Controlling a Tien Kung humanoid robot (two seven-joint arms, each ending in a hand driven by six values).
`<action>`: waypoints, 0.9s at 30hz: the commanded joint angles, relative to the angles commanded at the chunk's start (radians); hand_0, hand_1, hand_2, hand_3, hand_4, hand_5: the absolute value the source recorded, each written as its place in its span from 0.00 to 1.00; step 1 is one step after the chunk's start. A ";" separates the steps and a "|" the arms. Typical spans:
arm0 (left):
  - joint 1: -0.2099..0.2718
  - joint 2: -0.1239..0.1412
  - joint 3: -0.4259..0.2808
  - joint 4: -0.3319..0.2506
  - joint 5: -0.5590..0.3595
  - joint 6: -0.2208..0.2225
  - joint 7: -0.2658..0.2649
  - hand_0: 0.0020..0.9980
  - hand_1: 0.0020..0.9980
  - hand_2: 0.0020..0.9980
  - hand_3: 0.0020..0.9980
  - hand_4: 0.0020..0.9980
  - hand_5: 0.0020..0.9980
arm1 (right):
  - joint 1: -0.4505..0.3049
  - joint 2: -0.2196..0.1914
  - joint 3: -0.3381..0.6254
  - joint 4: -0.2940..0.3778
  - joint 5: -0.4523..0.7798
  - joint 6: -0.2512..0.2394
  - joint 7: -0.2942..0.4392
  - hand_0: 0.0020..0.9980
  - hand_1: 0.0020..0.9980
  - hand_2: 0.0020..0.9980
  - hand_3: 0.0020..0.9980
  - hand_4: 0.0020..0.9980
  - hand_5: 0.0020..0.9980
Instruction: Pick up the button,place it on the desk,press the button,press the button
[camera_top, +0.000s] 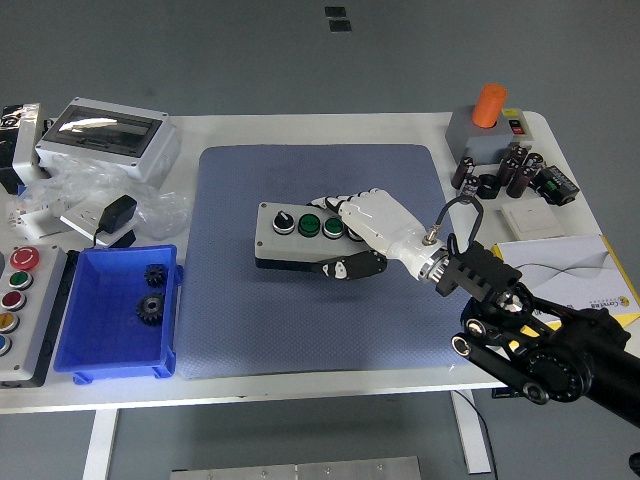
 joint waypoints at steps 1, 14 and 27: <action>0.000 0.000 0.000 0.000 0.000 0.000 0.000 0.63 0.63 0.57 0.69 0.63 0.16 | 0.002 -0.001 -0.004 -0.001 -0.013 0.000 0.001 0.20 0.39 0.38 0.22 0.54 0.11; -0.002 -0.001 -0.004 0.000 0.005 0.001 0.001 0.63 0.64 0.57 0.69 0.63 0.16 | 0.042 0.004 -0.082 -0.050 -0.006 0.037 0.042 0.50 0.63 0.63 0.61 0.57 0.13; -0.002 -0.001 -0.004 0.000 0.006 0.000 0.001 0.63 0.64 0.57 0.69 0.63 0.16 | 0.046 0.006 -0.096 -0.071 0.044 0.054 0.046 0.81 0.80 0.81 0.81 0.73 0.19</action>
